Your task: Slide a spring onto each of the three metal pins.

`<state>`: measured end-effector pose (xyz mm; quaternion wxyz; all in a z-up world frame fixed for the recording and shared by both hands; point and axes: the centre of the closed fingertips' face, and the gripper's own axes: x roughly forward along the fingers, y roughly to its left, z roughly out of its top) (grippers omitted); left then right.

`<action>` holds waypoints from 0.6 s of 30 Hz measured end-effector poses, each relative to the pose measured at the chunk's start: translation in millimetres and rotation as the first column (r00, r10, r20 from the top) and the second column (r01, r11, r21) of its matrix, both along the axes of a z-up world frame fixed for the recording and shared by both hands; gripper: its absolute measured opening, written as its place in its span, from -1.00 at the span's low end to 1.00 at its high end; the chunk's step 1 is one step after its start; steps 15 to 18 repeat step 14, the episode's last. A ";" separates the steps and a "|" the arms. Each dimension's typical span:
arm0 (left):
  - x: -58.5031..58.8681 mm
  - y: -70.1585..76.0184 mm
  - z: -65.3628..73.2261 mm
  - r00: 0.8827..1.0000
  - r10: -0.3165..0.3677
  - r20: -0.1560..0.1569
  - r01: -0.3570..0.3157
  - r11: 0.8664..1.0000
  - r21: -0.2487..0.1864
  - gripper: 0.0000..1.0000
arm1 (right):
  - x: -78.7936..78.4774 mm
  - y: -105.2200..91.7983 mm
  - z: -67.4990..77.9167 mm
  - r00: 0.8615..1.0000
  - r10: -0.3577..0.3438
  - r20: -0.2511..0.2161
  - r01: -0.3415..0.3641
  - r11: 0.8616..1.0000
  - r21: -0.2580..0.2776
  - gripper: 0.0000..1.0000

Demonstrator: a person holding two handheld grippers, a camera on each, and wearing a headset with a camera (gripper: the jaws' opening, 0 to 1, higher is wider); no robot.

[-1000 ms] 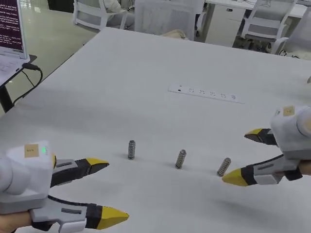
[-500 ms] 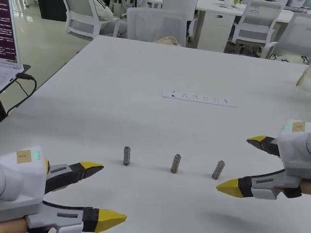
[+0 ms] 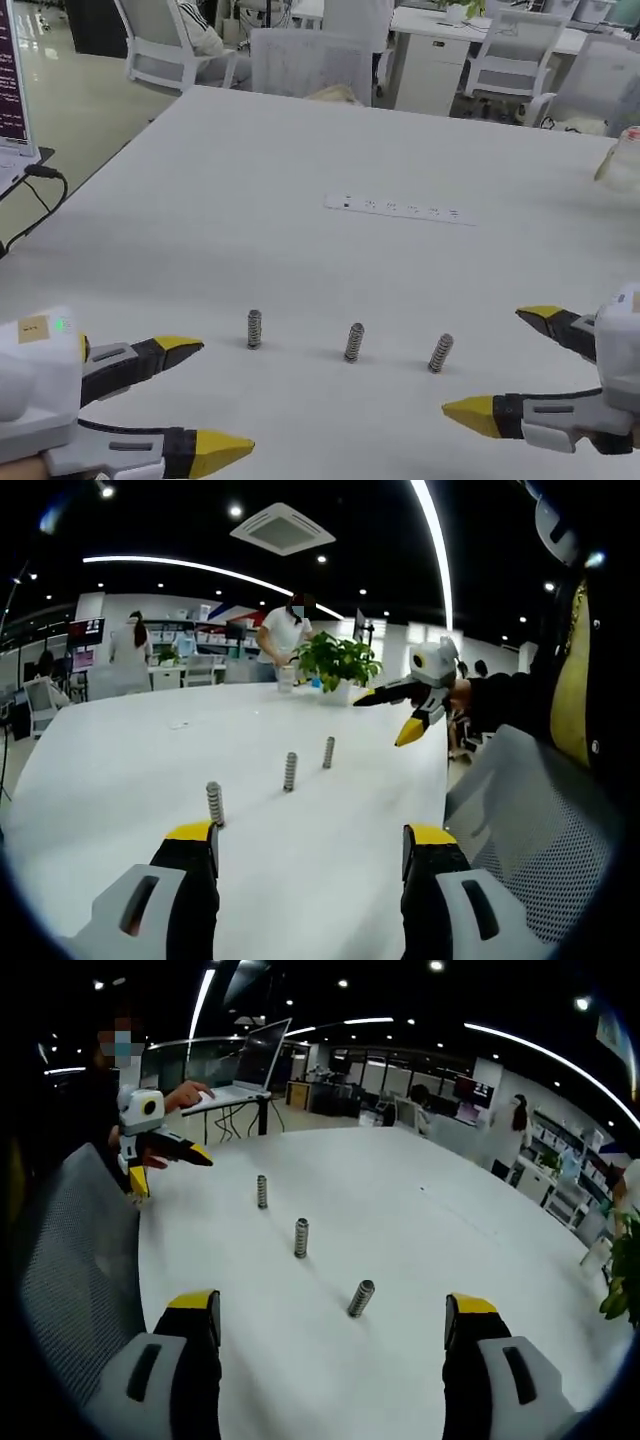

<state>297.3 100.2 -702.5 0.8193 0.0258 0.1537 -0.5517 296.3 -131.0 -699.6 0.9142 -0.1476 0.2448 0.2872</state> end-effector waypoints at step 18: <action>3.2 2.4 0.9 1.000 0.026 -0.006 -0.026 1.000 -0.016 0.42 | -23.2 -5.9 -17.5 0.997 -0.078 -0.008 0.078 0.995 0.068 0.82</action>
